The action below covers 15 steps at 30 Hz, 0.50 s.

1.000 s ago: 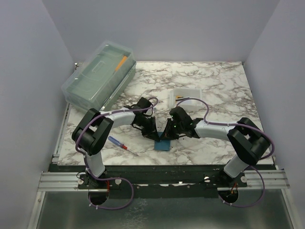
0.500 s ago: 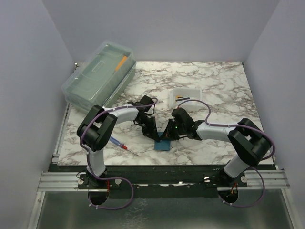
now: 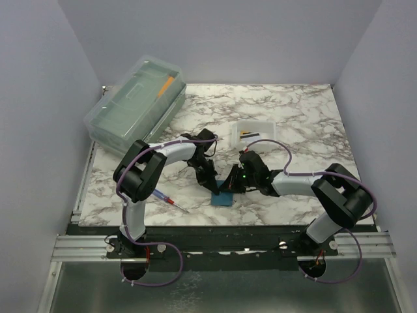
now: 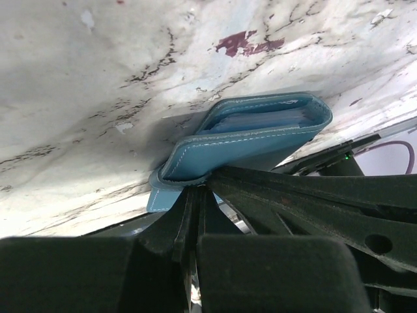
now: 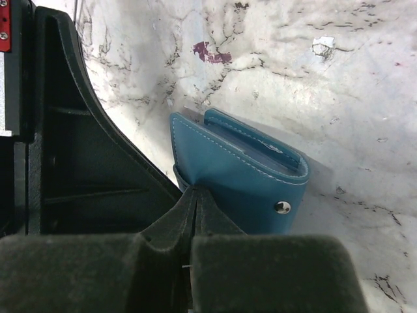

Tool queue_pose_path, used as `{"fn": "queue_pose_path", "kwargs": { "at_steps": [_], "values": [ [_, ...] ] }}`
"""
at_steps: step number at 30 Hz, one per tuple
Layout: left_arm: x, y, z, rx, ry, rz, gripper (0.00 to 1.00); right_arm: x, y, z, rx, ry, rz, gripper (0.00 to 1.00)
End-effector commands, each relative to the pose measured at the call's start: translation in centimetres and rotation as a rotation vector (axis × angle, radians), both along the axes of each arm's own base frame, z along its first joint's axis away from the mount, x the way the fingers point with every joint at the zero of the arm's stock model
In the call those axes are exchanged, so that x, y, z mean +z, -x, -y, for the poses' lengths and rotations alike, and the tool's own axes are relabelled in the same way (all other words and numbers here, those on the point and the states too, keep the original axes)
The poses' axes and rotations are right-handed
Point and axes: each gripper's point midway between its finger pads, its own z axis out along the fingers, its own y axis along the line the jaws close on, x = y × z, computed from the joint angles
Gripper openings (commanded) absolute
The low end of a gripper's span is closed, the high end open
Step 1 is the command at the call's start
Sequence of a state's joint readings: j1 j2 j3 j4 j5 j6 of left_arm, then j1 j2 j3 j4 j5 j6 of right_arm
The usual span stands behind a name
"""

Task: Put the credit cards into the card holder
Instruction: Close the card holder at the center of the board.

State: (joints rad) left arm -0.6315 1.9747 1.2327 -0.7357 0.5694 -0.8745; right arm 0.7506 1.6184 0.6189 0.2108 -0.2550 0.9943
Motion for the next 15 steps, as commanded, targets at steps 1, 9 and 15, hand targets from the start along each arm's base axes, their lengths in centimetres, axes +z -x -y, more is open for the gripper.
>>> {"fn": "queue_pose_path", "kwargs": {
  "at_steps": [1, 9, 15],
  "values": [
    [-7.9, -2.0, -0.1, -0.055, -0.220, 0.241, 0.00, -5.8, 5.2, 3.4, 0.075, 0.216, -0.165, 0.00],
    [1.4, -5.4, 0.9, -0.115, -0.080, 0.510, 0.14, 1.9, -0.8, 2.5, 0.060, 0.212, 0.008, 0.25],
    [6.4, -5.3, -0.9, -0.137, 0.032, 0.619, 0.48, 5.0, -1.7, 4.2, 0.041, 0.300, 0.070, 0.53]
  ]
}}
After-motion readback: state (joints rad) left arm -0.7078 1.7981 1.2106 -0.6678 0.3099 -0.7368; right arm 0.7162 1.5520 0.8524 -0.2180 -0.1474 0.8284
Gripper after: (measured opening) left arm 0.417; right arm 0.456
